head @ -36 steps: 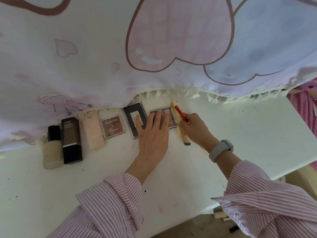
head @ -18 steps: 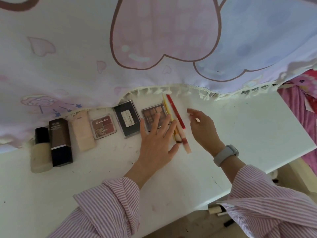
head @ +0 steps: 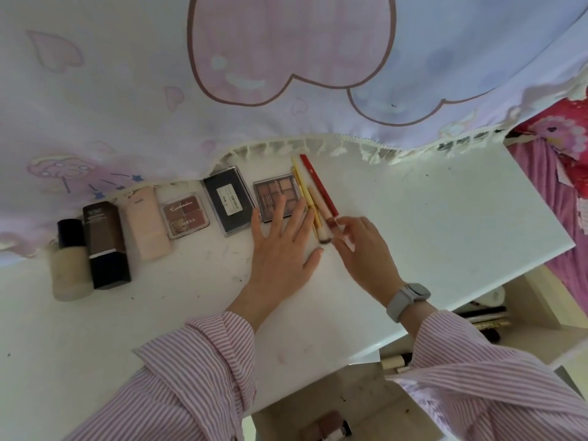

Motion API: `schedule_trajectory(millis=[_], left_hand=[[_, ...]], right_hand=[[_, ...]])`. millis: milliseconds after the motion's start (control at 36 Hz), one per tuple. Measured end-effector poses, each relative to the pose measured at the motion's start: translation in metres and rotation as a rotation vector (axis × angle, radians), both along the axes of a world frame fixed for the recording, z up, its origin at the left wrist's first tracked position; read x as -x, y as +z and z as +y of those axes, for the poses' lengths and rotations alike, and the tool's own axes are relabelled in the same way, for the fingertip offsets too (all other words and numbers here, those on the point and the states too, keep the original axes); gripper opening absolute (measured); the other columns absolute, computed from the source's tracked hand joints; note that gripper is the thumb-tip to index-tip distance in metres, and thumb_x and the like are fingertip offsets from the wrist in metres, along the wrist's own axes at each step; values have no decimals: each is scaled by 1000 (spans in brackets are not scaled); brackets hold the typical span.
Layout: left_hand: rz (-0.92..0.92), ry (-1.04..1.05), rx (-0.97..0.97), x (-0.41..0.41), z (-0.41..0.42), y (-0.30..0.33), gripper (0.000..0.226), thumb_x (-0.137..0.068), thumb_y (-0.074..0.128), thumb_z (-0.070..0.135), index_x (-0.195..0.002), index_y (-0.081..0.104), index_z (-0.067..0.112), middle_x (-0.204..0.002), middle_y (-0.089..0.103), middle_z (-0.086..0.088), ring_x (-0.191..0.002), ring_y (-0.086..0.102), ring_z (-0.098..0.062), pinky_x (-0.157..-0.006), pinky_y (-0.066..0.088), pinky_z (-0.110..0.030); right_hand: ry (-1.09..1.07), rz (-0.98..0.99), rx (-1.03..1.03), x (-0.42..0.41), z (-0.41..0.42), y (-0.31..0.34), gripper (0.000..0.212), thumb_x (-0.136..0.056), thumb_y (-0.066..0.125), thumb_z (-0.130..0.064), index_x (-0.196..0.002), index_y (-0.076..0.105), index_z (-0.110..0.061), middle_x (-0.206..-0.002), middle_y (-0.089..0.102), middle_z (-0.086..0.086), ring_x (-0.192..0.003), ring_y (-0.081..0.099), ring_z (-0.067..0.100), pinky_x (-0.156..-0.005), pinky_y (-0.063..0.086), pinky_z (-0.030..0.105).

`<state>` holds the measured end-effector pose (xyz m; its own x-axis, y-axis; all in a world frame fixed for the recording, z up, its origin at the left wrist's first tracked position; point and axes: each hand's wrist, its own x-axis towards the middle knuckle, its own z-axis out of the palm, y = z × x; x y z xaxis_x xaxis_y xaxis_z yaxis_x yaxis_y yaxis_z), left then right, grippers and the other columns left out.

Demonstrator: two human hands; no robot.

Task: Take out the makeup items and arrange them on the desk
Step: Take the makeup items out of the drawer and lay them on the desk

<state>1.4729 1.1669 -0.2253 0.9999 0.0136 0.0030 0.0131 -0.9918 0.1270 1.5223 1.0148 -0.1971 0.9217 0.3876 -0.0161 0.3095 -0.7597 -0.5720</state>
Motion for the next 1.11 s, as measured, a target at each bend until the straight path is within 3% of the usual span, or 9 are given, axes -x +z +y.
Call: schedule_trajectory(millis=[139, 250, 361, 556, 694, 806, 889, 1000, 1111], left_hand=[[-30, 6, 25, 8, -5, 6, 60, -88, 30, 45, -139, 40, 16, -149, 33, -8, -140, 22, -31, -108, 6, -62], [-31, 28, 51, 30, -16, 15, 57, -89, 29, 41, -139, 41, 18, -149, 33, -10, -140, 21, -32, -109, 8, -63], [-95, 80, 163, 64, -43, 26, 50, -88, 33, 38, -129, 51, 15, -141, 45, -12, -135, 32, -32, -107, 15, -61], [-207, 66, 513, 132, -138, 33, 28, -88, 48, 20, -114, 55, 12, -121, 58, -11, -113, 49, -22, -96, 42, -35], [22, 183, 600, 177, -191, 15, 26, -88, 49, 18, -110, 62, 12, -108, 62, -6, -93, 60, -20, -81, 53, -32], [409, 406, 505, 203, -195, -23, 30, -93, 47, 18, -122, 55, 17, -125, 53, -6, -102, 54, -23, -92, 44, -36], [548, 523, 422, 219, -182, -47, 38, -91, 52, 25, -129, 49, 23, -134, 47, -3, -116, 47, -23, -100, 36, -40], [697, 444, 253, 227, -166, -60, 47, -86, 58, 40, -129, 47, 25, -135, 46, 0, -124, 38, -22, -100, 29, -42], [814, 368, 150, 225, -161, -66, 46, -85, 56, 43, -126, 45, 25, -134, 45, 0, -123, 37, -22, -99, 31, -39]], right_hand=[[-47, -11, 25, 1, 2, 0, 28, -88, 58, -30, -111, 57, -14, -101, 57, -1, -92, 53, 14, -78, 44, 26], [49, 3, 1, 15, -18, 6, 27, -91, 53, -15, -117, 55, -9, -108, 56, 5, -99, 53, 19, -85, 48, 33], [98, -1, -18, 38, -56, 19, 28, -90, 49, -4, -116, 56, -8, -109, 56, 5, -93, 55, 15, -80, 51, 32], [208, 118, 29, 82, -150, 21, 20, -91, 48, -5, -107, 60, -9, -102, 61, 1, -81, 54, 8, -73, 52, 31], [415, 373, 366, 89, -211, -5, 26, -95, 43, -16, -118, 56, -11, -114, 61, 2, -96, 57, 17, -85, 48, 28], [516, 483, 553, 80, -229, -38, 35, -94, 44, -17, -129, 47, -16, -133, 50, 6, -118, 48, 24, -96, 43, 34], [617, 447, 652, 76, -228, -63, 38, -91, 49, -22, -128, 45, -16, -133, 45, 8, -118, 44, 28, -92, 43, 37], [744, 359, 803, 77, -215, -83, 54, -82, 62, -40, -125, 41, -15, -127, 44, 8, -113, 46, 29, -80, 44, 38], [851, 220, 882, 81, -205, -92, 36, -92, 48, -19, -124, 38, -9, -125, 48, 11, -109, 51, 28, -76, 42, 34]])
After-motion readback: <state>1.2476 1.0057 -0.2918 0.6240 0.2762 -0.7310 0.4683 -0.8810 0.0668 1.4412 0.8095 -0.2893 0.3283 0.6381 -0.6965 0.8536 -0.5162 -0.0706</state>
